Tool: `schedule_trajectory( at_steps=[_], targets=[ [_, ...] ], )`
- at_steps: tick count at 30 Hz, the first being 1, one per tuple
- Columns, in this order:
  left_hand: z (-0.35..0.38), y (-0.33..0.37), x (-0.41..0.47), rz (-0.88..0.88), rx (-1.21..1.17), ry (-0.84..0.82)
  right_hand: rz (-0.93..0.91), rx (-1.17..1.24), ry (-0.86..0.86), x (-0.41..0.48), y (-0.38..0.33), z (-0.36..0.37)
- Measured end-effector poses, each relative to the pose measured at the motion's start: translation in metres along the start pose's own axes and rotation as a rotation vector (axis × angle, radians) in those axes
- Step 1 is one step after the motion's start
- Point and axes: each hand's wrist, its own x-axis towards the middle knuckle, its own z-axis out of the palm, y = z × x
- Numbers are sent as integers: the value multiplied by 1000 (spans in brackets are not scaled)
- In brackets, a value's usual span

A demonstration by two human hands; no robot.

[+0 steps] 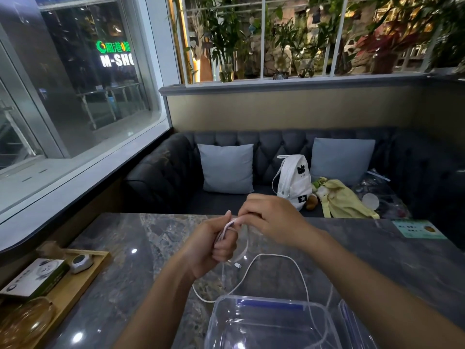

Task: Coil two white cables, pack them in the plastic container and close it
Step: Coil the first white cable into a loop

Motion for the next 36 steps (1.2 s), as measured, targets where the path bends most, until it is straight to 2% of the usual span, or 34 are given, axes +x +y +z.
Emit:
schedule_trajectory(
  at_steps=[4,7,12,16,20,22,25,28,31,34,36],
  targets=[
    [-1,4,0,-48,-50,-33,47,31,68,0,13,-4],
    [-2,5,-1,-68,0,10,140,180,90,1,27,-9],
    [3,0,4,41,70,198,296,424,-56,-2,37,4],
    [7,-2,11,155,-28,297,435,903,-50,-6,31,23],
    [11,-6,17,258,-243,354,443,1382,27,-3,22,33],
    [13,-9,19,328,-398,374,451,1537,17,-1,18,35],
    [14,-14,21,392,-520,402,473,1518,14,0,13,41],
    [6,-16,20,361,-441,331,473,1434,70,-1,16,40],
    [-4,-4,13,190,-221,107,494,1350,49,-3,23,24],
    [-12,6,9,-38,-32,-44,472,1119,-155,-7,27,10],
    [-10,8,11,-109,33,-81,428,998,-248,-6,27,9]
  ],
)
